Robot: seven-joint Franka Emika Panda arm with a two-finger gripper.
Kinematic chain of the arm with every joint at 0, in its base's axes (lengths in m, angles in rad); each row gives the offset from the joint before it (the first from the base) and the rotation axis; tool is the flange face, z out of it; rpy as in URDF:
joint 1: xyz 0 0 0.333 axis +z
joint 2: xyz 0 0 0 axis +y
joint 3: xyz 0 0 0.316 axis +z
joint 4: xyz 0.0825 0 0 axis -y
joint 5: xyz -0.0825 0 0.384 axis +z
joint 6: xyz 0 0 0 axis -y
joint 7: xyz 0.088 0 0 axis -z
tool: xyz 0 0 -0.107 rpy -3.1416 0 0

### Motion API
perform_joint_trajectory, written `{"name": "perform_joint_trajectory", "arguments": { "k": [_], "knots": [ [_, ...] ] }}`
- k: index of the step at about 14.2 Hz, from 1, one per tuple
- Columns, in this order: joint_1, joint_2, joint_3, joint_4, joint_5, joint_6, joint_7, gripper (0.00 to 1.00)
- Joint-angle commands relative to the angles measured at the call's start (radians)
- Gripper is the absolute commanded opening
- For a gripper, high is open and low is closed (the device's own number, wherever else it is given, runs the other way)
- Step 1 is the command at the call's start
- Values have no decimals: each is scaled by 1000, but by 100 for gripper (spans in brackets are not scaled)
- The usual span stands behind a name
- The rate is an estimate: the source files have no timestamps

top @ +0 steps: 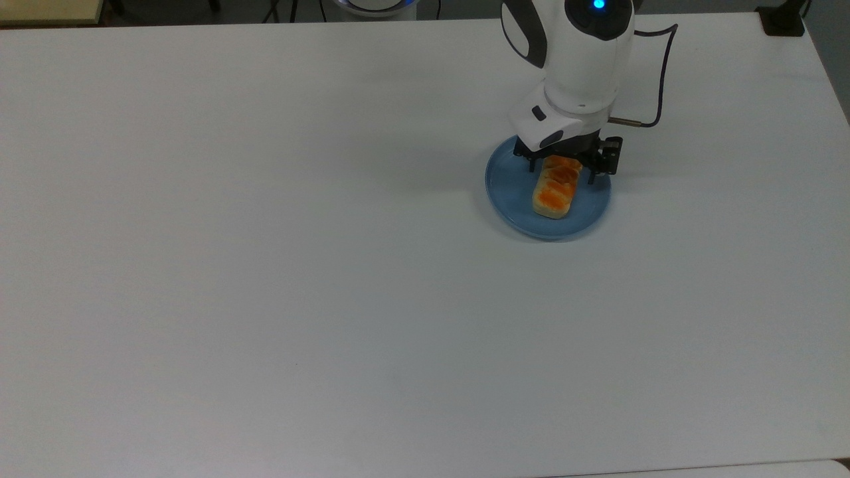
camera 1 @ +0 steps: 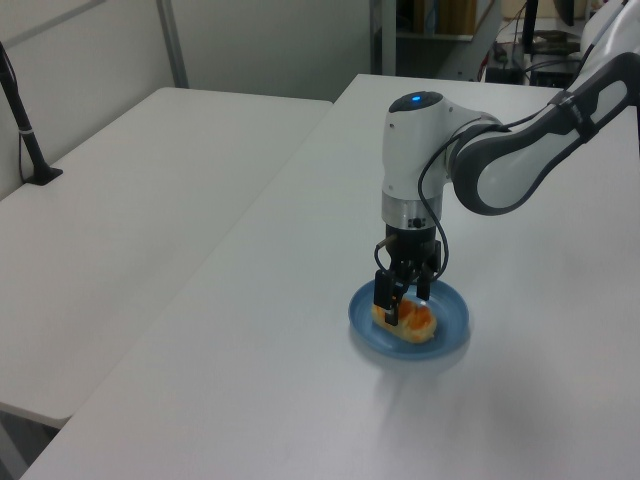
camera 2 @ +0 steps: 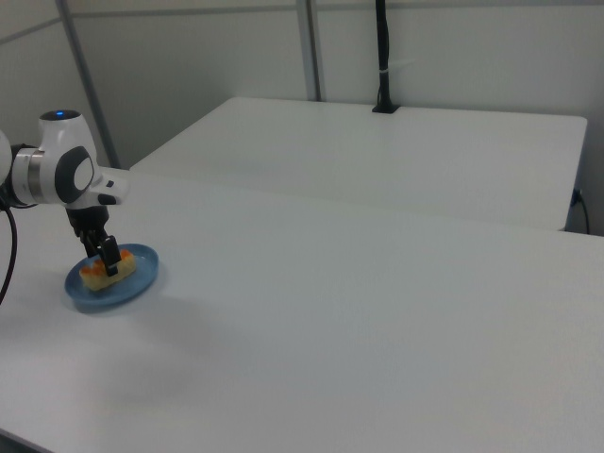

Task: Put the bread on the table
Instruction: 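Lower the gripper and close it on the bread, then lift the bread off the plate and carry it beside the plate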

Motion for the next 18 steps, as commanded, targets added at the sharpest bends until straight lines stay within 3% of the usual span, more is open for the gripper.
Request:
{"name": "perform_joint_trajectory", "arguments": {
  "k": [1, 2, 3, 5, 9, 12, 15, 18],
  "knots": [
    [14, 4, -8, -5, -52, 17, 21, 52],
    [14, 2, -8, -4, -59, 17, 18, 24],
    [16, 1, -8, -4, -66, 16, 17, 11],
    [14, -5, -8, -1, -69, 6, 4, 3],
    [-13, -50, -8, 30, -69, -59, -129, 0],
    [-90, -50, -10, 114, -68, -154, -334, 1],
    [-239, -39, -11, 168, -71, -176, -650, 1],
    [-311, -27, -30, 193, -71, -176, -805, 1]
  ]
}}
